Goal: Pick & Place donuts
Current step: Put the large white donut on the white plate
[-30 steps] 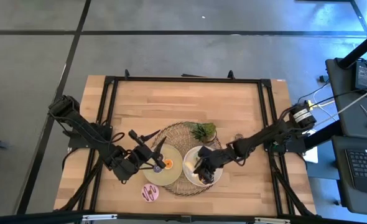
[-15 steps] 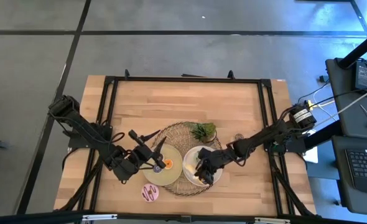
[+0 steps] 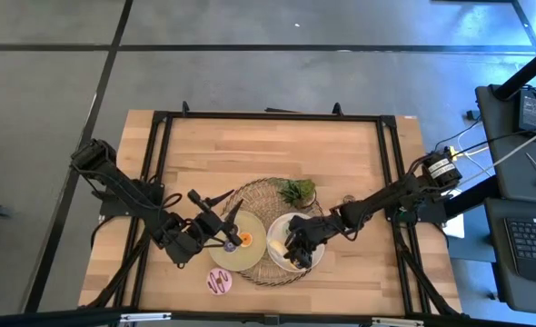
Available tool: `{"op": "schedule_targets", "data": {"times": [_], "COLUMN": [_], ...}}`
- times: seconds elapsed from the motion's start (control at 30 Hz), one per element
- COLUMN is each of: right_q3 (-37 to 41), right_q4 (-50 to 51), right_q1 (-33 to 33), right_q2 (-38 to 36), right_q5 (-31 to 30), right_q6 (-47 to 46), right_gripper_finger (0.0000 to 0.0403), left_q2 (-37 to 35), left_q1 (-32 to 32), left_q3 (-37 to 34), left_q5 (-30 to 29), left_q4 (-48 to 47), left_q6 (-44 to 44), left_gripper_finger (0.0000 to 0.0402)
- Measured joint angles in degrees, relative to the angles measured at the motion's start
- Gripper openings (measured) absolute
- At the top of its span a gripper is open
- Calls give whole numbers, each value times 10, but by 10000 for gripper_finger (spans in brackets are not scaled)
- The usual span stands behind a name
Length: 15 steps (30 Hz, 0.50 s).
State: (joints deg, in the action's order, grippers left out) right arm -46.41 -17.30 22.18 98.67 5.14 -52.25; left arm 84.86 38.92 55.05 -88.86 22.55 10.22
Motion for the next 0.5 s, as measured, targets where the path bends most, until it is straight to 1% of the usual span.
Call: {"op": "schedule_targets", "data": {"times": [0.33,0.5], "right_q3": [0,0], "right_q4": [29,45], "right_q1": [-8,-8], "right_q2": [-3,-22], "right_q5": [7,4], "right_q6": [-1,5], "right_gripper_finger": [155,155], "left_q2": [0,0], "left_q1": [0,0], "left_q3": [0,0], "left_q5": [0,0], "left_q4": [0,0], "left_q6": [0,0], "left_gripper_finger": [157,153]}}
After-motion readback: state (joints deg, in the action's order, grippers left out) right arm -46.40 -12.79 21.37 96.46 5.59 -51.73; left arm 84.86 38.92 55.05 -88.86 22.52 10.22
